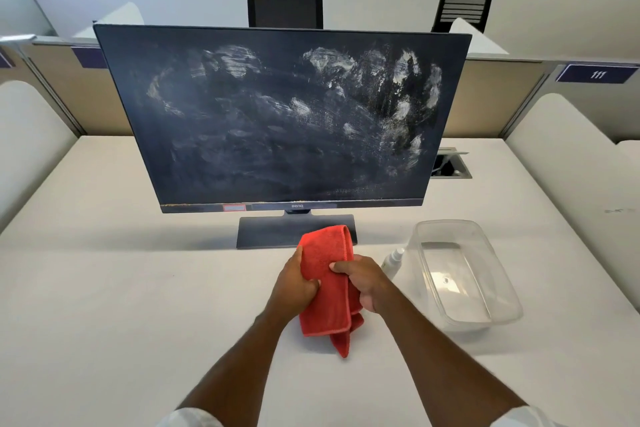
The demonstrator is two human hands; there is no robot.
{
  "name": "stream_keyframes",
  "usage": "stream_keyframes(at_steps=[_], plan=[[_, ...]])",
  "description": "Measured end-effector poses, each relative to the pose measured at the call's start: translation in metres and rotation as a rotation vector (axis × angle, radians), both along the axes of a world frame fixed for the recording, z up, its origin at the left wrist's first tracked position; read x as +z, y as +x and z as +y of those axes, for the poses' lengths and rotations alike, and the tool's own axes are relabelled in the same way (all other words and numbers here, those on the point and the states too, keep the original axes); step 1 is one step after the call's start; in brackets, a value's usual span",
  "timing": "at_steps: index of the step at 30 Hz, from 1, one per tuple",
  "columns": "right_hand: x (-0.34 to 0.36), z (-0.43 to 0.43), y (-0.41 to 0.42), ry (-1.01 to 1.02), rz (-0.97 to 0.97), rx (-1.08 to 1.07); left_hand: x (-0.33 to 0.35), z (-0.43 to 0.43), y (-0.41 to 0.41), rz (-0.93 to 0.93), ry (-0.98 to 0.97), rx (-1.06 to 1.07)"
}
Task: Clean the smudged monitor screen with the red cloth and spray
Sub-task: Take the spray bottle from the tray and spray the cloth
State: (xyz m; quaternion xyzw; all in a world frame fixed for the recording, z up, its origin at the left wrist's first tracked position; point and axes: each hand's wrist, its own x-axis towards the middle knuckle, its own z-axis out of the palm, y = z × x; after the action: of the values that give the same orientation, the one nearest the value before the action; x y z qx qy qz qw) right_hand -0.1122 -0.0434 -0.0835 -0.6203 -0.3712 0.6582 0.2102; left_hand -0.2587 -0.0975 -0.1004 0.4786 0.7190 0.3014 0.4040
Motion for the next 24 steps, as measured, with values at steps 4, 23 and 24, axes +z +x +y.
stream_keyframes(at_steps=[4, 23, 24], plan=[[0.013, -0.003, 0.004, 0.096, 0.122, 0.008, 0.012, 0.001, -0.004, -0.1, 0.041, 0.043], [0.087, 0.007, 0.026, 0.309, 0.399, 0.027, 0.096, 0.049, 0.016, 0.062, 0.364, -0.091], [0.091, 0.009, 0.026, 0.342, 0.375, -0.02, 0.1, 0.051, 0.017, 0.081, 0.386, -0.1]])
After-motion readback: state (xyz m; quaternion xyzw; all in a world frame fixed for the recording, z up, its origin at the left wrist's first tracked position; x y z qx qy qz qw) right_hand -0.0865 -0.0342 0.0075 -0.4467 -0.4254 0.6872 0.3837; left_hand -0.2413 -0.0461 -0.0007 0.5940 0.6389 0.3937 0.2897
